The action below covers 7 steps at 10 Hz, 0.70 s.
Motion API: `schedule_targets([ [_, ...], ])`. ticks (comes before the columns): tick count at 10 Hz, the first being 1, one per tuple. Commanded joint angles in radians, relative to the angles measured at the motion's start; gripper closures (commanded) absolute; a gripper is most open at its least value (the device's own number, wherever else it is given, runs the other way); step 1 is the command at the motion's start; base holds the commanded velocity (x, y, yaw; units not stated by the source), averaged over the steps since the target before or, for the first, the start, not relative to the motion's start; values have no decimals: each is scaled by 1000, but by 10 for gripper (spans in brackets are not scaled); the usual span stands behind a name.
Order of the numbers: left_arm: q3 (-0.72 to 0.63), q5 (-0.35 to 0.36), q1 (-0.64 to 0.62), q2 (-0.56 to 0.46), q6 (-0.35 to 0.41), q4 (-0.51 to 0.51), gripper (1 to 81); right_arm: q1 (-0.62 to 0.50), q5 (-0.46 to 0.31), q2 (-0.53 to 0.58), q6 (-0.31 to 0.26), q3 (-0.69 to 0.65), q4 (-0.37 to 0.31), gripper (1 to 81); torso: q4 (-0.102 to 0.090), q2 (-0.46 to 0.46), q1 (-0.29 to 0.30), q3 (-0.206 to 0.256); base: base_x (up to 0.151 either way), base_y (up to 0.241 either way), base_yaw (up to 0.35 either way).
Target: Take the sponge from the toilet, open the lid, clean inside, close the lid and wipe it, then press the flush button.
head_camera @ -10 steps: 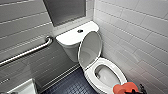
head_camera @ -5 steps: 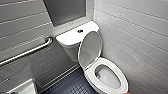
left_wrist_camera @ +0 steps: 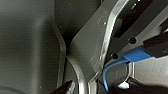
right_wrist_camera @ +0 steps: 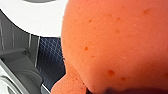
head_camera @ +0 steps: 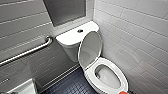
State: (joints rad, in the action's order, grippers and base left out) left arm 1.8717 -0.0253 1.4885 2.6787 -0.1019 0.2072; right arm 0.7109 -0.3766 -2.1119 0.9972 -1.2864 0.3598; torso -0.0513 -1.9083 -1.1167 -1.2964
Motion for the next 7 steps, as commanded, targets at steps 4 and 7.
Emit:
schedule_targets([
  [4,-23,-79,22,-9,5,12,10,-433,-341,-111,46,40,56,811,0,0,0,0,0,0,0],
  [7,-25,-79,20,-9,5,12,10,-524,-372,-212,49,-48,53,811,0,0,0,0,0,0,0],
])
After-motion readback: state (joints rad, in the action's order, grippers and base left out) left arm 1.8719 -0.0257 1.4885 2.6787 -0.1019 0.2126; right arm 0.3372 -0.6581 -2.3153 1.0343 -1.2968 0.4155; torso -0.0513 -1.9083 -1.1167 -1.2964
